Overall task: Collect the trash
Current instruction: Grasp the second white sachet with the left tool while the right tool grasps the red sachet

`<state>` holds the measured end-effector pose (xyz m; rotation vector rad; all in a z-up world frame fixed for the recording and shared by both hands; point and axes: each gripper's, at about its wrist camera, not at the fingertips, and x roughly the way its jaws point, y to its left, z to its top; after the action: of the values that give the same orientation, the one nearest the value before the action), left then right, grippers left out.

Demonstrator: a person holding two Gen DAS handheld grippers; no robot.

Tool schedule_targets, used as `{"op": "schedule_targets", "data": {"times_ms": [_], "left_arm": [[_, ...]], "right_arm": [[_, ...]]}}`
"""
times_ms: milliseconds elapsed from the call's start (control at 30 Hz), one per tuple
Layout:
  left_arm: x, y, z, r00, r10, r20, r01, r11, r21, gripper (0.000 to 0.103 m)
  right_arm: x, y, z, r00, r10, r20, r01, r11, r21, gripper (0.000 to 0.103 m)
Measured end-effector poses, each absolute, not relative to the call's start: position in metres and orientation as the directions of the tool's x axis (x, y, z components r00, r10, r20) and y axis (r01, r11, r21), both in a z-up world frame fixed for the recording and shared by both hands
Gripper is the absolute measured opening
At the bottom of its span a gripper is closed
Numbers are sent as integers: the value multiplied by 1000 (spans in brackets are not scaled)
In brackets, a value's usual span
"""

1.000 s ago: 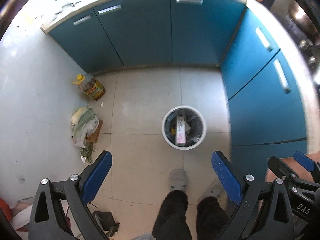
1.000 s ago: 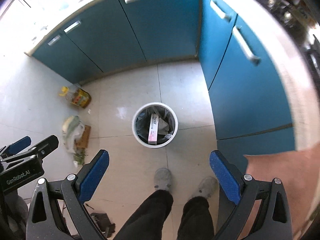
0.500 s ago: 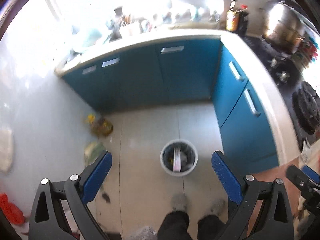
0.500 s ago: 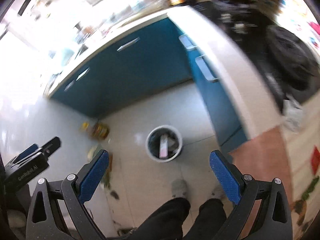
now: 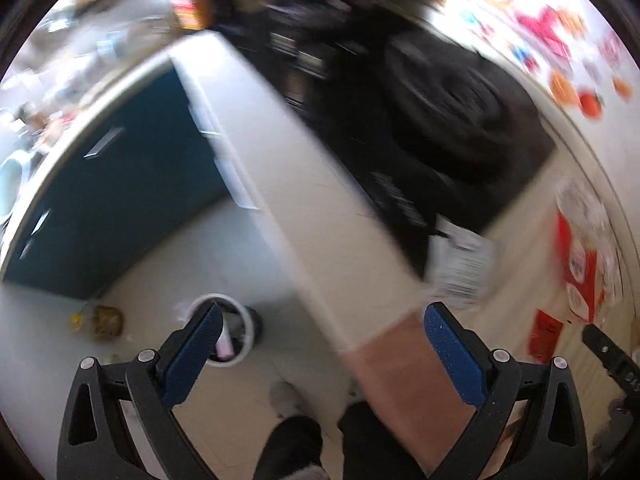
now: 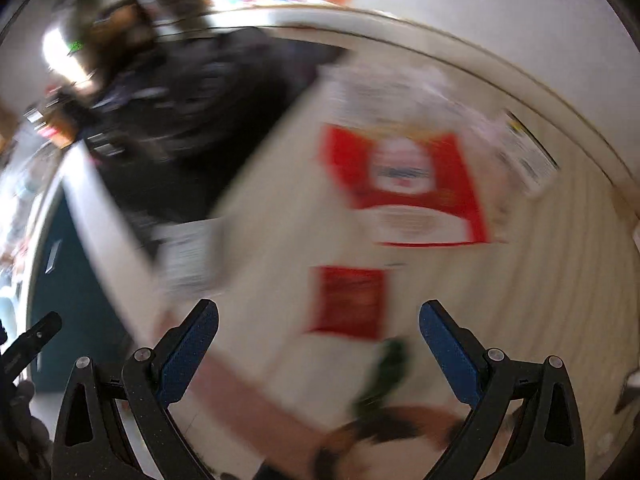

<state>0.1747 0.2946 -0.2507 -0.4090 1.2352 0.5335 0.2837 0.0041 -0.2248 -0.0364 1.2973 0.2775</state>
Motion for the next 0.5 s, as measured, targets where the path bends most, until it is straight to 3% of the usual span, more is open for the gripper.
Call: {"op": "schedule_targets", "data": {"times_ms": [267, 300, 367, 500], "left_arm": [[263, 242, -323, 101, 65, -993, -474, 880, 9, 102], [269, 238, -327, 95, 67, -993, -466, 885, 15, 98], [274, 234, -331, 89, 70, -994, -458, 889, 22, 77], [272, 232, -324, 101, 99, -990, -476, 879, 39, 62]], "right_arm": [[321, -7, -285, 183, 118, -976, -230, 970, 74, 102], [322, -7, -289, 180, 118, -977, -235, 969, 73, 102], [323, -2, -298, 169, 105, -980, -250, 966, 60, 101], [320, 9, -308, 176, 68, -982, -286, 958, 15, 97]]}}
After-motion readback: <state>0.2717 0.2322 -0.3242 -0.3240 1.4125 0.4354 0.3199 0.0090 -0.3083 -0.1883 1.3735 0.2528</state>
